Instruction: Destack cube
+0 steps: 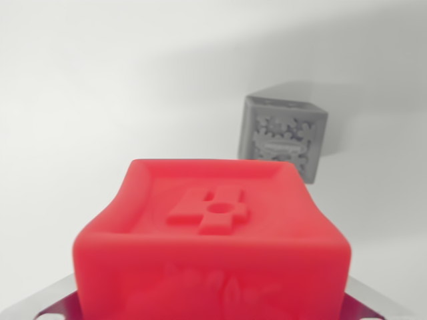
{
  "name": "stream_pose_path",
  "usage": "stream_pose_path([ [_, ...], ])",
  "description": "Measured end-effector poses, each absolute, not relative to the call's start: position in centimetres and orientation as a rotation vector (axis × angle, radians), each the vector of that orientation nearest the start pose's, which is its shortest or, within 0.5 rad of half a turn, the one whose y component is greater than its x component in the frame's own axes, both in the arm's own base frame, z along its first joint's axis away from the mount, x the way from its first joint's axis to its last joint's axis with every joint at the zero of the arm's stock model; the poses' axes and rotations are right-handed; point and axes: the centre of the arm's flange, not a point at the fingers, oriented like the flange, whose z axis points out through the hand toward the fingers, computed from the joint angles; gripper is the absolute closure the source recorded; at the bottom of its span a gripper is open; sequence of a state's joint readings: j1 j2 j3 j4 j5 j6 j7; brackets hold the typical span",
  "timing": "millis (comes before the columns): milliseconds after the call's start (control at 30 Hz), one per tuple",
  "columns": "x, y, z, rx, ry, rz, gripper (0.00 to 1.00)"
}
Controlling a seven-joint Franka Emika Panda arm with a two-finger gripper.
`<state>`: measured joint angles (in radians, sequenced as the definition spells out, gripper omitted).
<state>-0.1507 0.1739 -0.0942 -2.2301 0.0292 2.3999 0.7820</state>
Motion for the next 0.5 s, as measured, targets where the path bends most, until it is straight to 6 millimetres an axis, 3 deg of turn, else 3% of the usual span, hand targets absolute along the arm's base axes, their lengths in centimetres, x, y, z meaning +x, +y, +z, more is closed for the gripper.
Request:
stream_pose_path([
  [500, 53.3, -10.5, 28.8, -2.763, 1.489, 0.007, 1.0],
])
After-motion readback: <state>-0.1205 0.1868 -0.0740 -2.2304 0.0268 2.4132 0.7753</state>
